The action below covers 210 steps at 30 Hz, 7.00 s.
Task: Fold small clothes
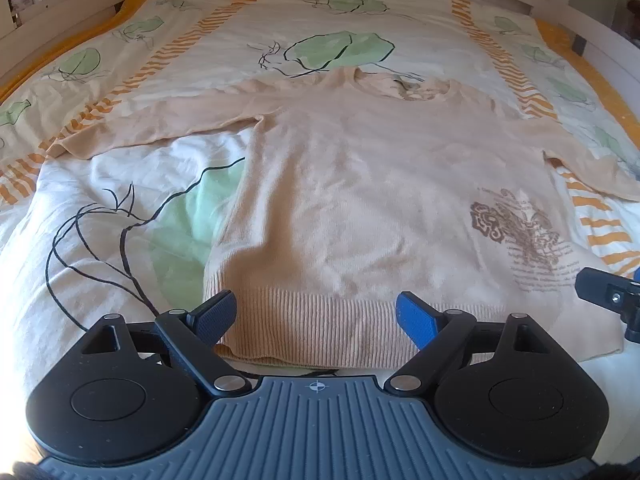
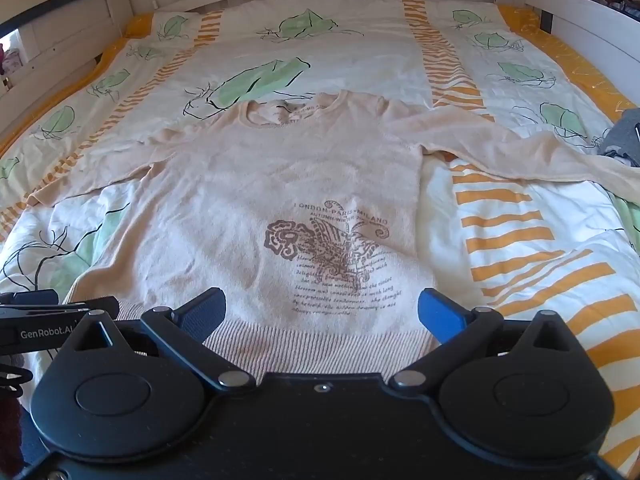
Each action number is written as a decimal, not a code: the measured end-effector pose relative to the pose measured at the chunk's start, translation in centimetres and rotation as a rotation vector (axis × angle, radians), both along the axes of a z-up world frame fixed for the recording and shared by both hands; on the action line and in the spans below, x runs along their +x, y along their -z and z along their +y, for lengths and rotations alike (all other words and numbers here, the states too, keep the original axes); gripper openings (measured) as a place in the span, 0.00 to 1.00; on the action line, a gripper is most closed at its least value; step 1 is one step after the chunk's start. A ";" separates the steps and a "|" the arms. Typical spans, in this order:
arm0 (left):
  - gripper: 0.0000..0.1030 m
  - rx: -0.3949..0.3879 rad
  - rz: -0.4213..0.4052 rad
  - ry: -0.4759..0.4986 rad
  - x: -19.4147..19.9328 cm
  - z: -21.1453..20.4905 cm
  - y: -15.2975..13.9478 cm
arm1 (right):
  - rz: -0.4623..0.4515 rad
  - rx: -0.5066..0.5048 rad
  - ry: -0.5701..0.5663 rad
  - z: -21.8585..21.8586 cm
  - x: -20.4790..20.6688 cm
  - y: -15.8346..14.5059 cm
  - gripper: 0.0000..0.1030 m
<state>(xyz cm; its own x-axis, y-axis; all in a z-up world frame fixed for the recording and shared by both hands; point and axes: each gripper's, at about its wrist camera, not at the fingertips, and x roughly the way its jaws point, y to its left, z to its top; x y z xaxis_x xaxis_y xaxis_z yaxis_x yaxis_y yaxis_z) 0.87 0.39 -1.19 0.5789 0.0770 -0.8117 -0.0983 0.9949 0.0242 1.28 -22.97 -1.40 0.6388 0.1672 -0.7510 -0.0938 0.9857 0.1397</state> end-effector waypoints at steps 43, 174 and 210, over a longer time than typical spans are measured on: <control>0.84 0.012 0.013 -0.006 0.4 0.5 0.7 | 0.068 -0.008 -0.011 0.7 0.9 1.4 0.99; 0.84 -0.173 -0.119 0.087 14.9 3.9 2.4 | -0.075 0.107 -0.140 1.0 18.7 4.1 0.58; 0.71 -0.072 -0.067 -0.011 22.5 -2.7 6.9 | -0.041 0.282 0.025 -6.1 16.4 7.1 0.61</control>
